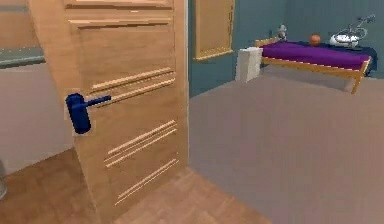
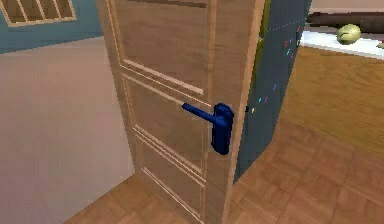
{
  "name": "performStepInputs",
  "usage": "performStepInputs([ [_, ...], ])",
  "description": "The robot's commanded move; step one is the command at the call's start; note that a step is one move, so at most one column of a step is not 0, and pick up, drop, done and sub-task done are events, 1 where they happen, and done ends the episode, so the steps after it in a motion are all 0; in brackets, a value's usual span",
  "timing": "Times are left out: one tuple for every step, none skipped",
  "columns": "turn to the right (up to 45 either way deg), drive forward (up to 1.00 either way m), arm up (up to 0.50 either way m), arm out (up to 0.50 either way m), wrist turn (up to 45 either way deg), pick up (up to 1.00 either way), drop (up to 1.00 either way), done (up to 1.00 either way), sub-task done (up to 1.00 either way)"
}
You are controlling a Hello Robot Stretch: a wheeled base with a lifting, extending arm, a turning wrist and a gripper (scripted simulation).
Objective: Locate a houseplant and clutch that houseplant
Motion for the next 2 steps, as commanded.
performStepInputs([
  [-9.0,0.00,0.00,0.00,0.0,0.00,0.00,0.00,0.00],
  [0.0,0.05,0.00,0.00,0.0,0.00,0.00,0.00,0.00],
])
